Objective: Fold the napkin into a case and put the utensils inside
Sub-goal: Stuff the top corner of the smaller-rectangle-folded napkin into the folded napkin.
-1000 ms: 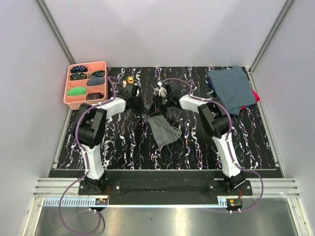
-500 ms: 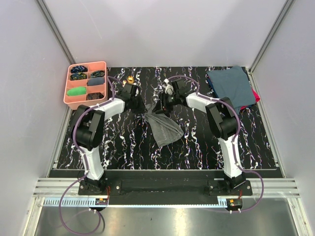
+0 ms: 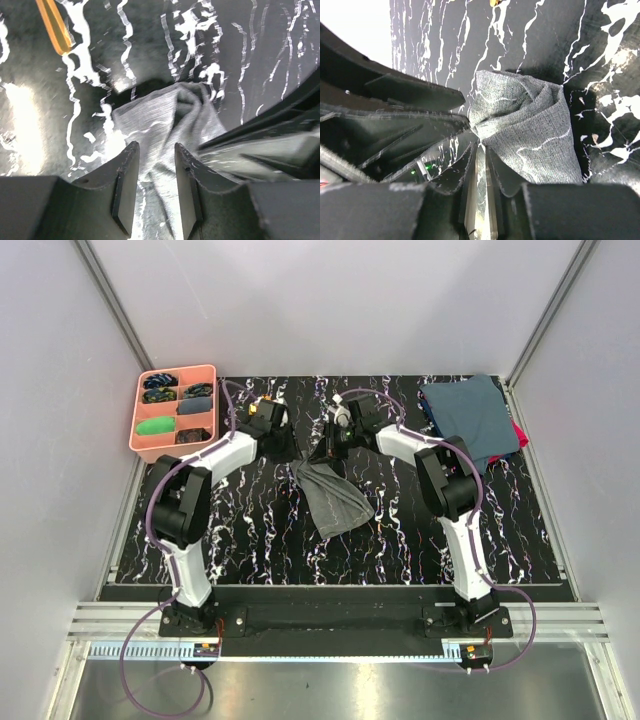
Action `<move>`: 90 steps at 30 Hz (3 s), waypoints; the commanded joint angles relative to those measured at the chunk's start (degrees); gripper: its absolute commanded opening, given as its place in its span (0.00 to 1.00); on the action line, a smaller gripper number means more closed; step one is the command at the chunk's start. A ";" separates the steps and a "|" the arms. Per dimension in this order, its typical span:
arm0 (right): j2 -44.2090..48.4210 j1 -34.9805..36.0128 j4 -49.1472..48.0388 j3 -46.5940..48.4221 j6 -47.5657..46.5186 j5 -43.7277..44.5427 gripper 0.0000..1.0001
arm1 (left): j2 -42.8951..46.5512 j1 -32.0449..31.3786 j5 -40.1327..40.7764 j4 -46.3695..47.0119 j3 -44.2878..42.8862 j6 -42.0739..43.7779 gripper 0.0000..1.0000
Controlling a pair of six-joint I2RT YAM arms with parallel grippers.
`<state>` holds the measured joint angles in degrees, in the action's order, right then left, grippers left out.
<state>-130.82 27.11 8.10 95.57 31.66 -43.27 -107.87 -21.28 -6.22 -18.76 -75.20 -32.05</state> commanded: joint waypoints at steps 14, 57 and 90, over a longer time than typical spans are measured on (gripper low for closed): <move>-4.09 2.15 -9.50 -2.49 4.90 -3.58 0.17 | -1.56 -5.00 10.54 -6.21 -6.54 4.37 0.28; 15.07 -3.03 12.36 -11.28 -10.29 7.13 0.56 | -7.53 -1.49 -3.71 4.61 -0.03 -3.46 0.06; 25.35 1.45 17.57 -22.80 -24.90 18.83 0.21 | 4.94 -0.87 -6.27 4.35 0.47 -5.47 0.28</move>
<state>-110.43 28.18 26.85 72.58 6.22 -24.51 -112.88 -22.50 -11.92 -15.49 -76.34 -36.95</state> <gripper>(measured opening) 0.269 0.219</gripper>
